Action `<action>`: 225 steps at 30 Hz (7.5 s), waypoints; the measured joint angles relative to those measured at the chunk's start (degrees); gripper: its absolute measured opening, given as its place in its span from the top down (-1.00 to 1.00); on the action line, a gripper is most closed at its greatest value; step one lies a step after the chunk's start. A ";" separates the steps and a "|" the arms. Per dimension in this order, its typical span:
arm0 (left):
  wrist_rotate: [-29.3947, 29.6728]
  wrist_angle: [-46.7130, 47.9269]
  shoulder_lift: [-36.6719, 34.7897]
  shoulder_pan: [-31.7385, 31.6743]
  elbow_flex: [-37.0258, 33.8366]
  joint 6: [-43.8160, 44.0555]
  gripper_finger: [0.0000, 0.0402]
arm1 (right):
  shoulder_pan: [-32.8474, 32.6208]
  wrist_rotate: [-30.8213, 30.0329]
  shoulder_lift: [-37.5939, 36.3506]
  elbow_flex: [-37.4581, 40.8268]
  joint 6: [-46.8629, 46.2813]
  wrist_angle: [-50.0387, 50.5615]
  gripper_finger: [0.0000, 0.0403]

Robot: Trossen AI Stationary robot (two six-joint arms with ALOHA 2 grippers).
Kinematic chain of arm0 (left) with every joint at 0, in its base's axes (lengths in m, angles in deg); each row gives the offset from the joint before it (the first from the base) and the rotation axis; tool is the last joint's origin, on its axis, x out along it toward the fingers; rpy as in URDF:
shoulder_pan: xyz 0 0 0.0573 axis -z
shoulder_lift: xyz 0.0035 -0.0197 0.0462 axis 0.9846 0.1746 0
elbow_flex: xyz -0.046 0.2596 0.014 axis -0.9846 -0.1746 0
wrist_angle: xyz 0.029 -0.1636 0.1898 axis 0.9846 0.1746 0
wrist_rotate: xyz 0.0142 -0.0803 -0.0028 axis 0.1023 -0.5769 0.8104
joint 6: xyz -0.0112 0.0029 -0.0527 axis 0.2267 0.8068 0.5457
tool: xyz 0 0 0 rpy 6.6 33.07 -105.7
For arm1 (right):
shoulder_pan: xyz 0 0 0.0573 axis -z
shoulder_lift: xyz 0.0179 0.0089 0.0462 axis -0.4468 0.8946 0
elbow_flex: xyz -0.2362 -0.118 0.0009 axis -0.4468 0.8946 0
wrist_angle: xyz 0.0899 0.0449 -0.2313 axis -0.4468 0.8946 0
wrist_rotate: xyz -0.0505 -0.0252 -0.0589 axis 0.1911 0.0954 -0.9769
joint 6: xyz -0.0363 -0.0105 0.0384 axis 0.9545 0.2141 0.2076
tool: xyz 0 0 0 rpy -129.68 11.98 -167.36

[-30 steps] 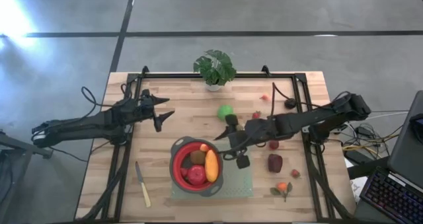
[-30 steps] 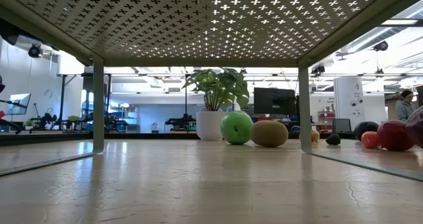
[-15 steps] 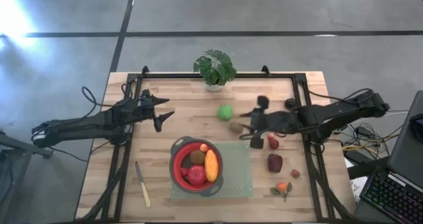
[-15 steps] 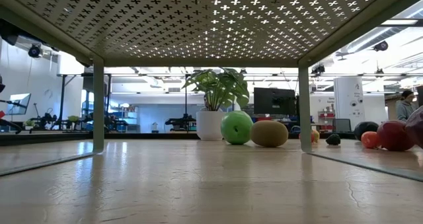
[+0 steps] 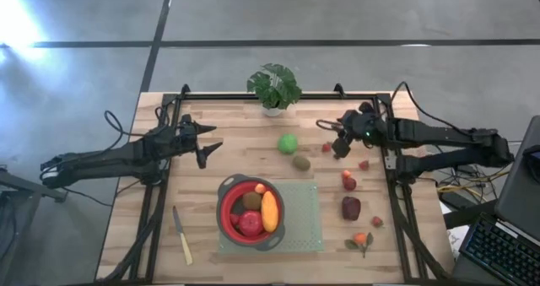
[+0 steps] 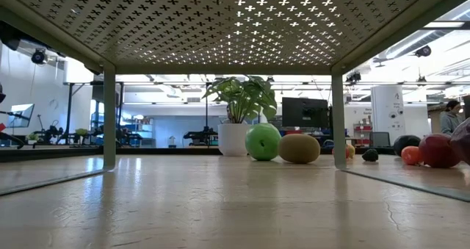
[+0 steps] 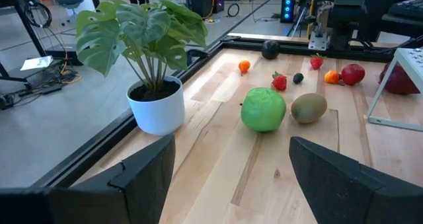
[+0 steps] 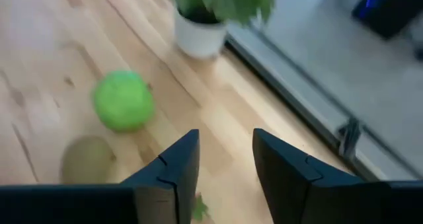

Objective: Pick & Place Fruit
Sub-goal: Put the pear into the red strainer

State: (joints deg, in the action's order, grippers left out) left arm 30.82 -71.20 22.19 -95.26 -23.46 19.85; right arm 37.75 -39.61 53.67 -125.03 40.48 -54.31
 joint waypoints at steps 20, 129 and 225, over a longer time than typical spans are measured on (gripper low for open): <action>0.00 -0.04 0.00 0.00 0.00 0.00 -0.50 | 22.75 8.57 19.49 0.67 -5.25 -0.37 -0.06; 0.00 -0.01 -0.02 0.02 -0.02 0.00 -0.50 | 29.66 21.99 30.39 0.50 18.88 -1.71 0.40; 0.00 0.05 0.02 0.02 -0.02 0.00 -0.50 | -28.46 23.04 35.56 -35.39 19.64 -8.99 -0.07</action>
State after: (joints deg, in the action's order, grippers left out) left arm 30.82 -71.15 22.22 -95.23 -23.48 19.85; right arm 9.28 -16.57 89.23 -160.42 60.12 -63.30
